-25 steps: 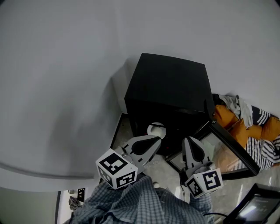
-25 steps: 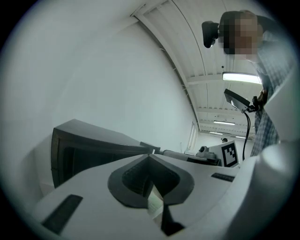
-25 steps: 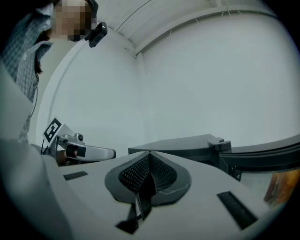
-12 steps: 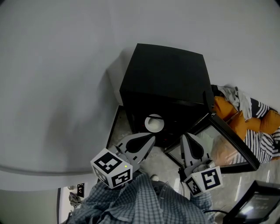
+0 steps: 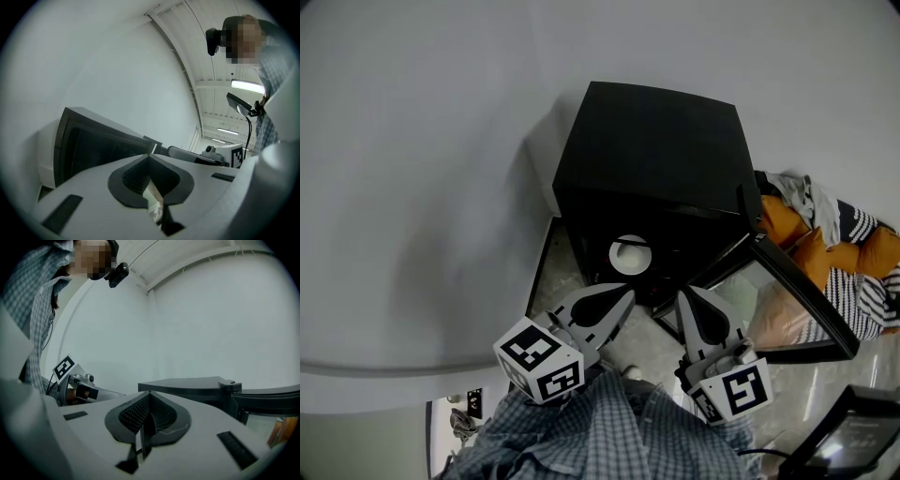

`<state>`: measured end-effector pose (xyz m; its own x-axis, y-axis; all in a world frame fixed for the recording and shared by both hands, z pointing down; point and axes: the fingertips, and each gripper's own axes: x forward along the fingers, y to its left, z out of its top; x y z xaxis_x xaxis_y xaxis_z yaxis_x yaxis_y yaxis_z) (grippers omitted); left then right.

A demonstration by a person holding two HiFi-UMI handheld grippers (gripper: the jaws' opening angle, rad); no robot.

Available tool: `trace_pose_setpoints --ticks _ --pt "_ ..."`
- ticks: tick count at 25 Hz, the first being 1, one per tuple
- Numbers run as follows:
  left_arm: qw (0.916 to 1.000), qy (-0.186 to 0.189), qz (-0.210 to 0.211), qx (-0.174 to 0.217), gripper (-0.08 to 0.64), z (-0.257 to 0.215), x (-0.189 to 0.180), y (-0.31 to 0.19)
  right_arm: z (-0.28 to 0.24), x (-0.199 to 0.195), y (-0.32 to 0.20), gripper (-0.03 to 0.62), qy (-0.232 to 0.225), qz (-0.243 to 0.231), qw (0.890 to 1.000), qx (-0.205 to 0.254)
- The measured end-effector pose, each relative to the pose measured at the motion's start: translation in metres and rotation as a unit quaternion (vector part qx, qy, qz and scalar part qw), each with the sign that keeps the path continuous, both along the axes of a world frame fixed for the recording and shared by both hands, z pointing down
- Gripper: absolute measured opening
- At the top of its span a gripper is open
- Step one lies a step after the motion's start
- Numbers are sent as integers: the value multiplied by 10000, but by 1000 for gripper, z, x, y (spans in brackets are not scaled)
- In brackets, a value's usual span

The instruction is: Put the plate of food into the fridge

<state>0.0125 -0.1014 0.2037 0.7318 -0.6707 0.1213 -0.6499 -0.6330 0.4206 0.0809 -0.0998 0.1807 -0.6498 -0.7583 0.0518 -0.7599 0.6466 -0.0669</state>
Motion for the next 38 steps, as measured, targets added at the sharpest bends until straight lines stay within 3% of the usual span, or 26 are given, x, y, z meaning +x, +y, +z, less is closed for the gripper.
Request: trace_pose_setpoints --ticks 11,33,38 --pt "9989 -166 448 -2 6 5 18 9 13 6 0 8 56 61 9997 -237" --pt "9988 -132 474 -42 6 7 19 8 19 3 -1 8 37 -9 9993 -361" --pt "9987 -158 477 -55 6 9 20 7 11 -2 -5 8 -152 33 9994 -295"
